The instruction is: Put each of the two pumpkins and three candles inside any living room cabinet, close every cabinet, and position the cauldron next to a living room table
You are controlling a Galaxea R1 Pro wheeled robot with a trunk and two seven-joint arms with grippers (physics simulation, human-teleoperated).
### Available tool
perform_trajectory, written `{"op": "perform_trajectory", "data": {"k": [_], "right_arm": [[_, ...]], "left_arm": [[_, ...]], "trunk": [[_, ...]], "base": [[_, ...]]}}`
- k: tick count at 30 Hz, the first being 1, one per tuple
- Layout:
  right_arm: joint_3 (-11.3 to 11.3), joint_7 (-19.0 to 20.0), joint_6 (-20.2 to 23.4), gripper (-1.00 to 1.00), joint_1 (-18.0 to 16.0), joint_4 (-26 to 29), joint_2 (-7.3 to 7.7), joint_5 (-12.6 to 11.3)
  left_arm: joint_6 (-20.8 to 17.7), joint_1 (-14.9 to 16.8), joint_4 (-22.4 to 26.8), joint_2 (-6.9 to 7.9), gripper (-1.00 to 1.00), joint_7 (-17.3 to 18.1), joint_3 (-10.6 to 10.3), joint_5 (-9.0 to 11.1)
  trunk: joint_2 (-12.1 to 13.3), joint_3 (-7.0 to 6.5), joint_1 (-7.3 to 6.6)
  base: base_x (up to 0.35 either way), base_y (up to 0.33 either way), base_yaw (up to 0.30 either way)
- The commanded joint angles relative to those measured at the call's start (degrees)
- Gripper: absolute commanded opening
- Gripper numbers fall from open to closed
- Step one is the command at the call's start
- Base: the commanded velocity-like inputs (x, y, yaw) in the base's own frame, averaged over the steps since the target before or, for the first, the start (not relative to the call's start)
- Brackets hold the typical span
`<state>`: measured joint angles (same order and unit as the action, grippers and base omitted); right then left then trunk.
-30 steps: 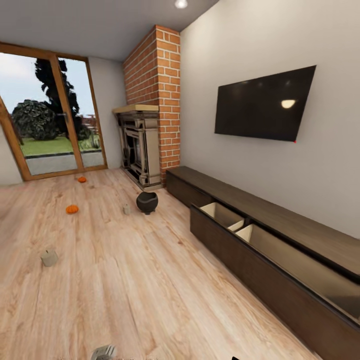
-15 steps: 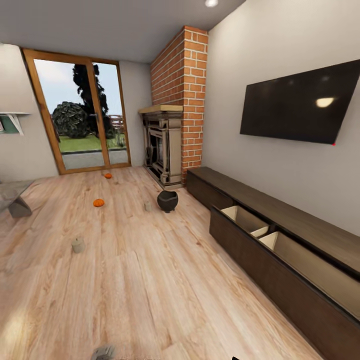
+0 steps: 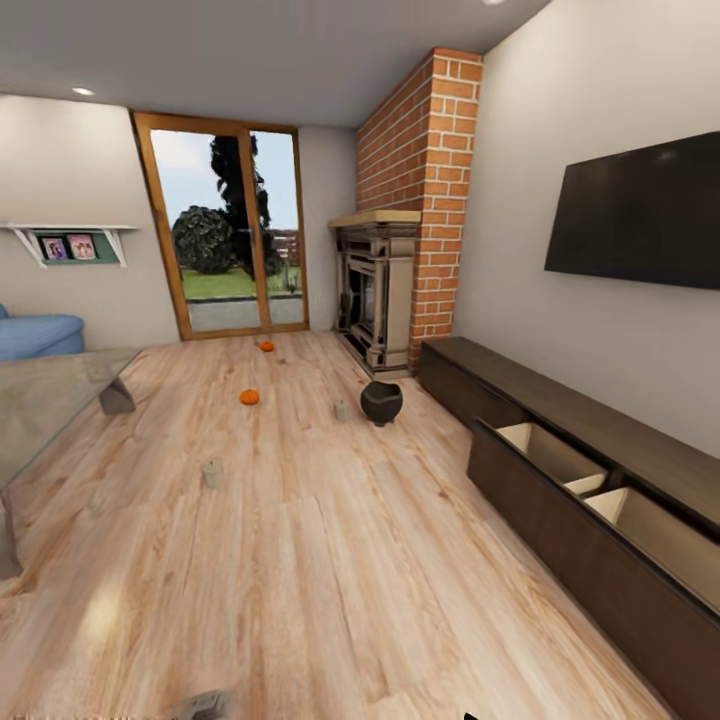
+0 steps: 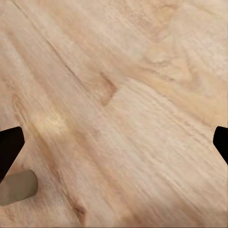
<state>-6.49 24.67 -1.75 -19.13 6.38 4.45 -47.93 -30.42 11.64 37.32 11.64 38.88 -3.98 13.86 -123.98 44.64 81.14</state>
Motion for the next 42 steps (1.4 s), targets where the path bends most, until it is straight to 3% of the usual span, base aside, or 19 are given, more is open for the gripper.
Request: {"op": "perform_trajectory", "data": {"k": [1, 20, 42], "right_arm": [[-0.5, 0.2, -0.2, 1.00, 0.0, 0.0, 0.03, -0.5], [-0.5, 0.4, -0.2, 1.00, 0.0, 0.0, 0.03, -0.3], [-0.5, 1.2, -0.4, 1.00, 0.0, 0.0, 0.03, -0.2]], "left_arm": [[-0.4, 0.0, 0.0, 0.05, 1.00, -0.1, -0.2, 0.6], [-0.4, 0.0, 0.0, 0.05, 1.00, -0.1, -0.2, 0.5], [1.2, 0.0, 0.0, 0.05, 1.00, -0.1, -0.2, 0.6]], "trunk": [[0.0, 0.06, 0.00], [0.0, 0.62, 0.00], [0.0, 0.72, 0.00]], "base": [[0.126, 0.145, 0.292], [0.104, 0.056, 0.258], [0.028, 0.000, 0.013]]}}
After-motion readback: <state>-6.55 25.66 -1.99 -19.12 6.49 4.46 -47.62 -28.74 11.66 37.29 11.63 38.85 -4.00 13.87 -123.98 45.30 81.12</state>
